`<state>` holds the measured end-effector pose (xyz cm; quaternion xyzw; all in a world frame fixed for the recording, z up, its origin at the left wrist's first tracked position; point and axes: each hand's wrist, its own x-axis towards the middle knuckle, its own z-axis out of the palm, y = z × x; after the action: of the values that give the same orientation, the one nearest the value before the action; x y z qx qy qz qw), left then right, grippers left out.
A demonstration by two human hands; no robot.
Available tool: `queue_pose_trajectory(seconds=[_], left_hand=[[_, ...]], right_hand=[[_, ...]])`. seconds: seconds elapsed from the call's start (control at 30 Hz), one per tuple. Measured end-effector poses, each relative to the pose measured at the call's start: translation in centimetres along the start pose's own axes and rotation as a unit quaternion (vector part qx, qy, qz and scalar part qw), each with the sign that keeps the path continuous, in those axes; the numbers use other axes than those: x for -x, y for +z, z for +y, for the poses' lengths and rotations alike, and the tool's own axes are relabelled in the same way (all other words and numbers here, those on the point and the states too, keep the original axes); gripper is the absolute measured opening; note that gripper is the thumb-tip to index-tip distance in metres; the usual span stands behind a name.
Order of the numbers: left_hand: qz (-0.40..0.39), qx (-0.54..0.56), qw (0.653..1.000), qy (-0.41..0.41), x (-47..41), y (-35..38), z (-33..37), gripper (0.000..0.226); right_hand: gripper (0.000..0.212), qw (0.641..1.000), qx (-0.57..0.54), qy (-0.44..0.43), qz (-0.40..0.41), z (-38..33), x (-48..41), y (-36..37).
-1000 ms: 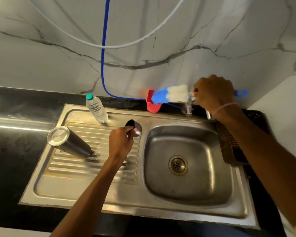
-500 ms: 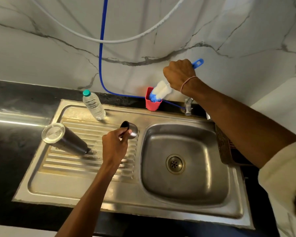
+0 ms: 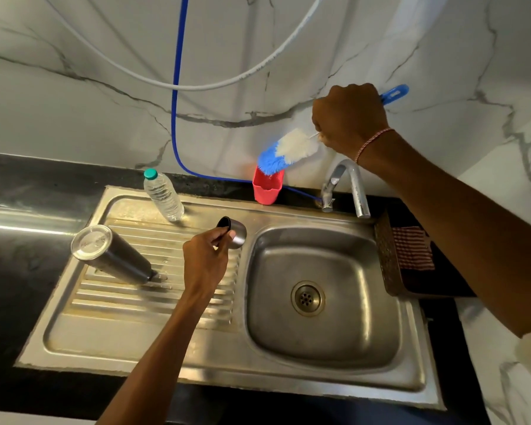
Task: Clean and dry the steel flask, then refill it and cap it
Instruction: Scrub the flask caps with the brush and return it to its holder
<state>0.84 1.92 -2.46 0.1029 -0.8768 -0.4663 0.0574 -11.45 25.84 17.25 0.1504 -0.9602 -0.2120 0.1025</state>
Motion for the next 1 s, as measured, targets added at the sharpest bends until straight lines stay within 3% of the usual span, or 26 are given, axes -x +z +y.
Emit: queue_pose_trajectory(seconds=[0.33, 0.5, 0.63, 0.8, 0.9, 1.0], left_hand=[[-0.002, 0.004, 1.000, 0.008, 0.7, -0.1, 0.3, 0.028], [-0.005, 0.030, 0.999, -0.023, 0.5, -0.1, 0.1, 0.029], [-0.008, 0.076, 0.995, -0.063, 0.6, 0.1, 1.0, 0.017], [-0.025, 0.154, 0.981, -0.113, 0.1, 0.3, 1.7, 0.017], [-0.054, 0.194, 0.969, -0.141, -0.3, 1.0, 1.8, 0.023], [-0.083, 0.223, 0.957, -0.163, -0.4, 1.8, 2.2, 0.033]], right_hand=[[0.017, 0.993, -0.021, 0.105, 0.043, 2.5, 5.4, 0.2], [0.032, 0.981, -0.070, 0.154, 0.093, 4.7, 7.7, 0.3], [0.039, 0.969, -0.095, 0.185, 0.131, 6.3, 9.2, 0.4], [0.026, 0.942, -0.207, 0.230, 0.134, 4.7, 11.4, 2.6], [0.024, 0.894, -0.346, 0.277, 0.071, 1.0, 13.0, 6.7], [0.018, 0.770, -0.537, 0.342, -0.017, -5.0, 16.2, 10.0]])
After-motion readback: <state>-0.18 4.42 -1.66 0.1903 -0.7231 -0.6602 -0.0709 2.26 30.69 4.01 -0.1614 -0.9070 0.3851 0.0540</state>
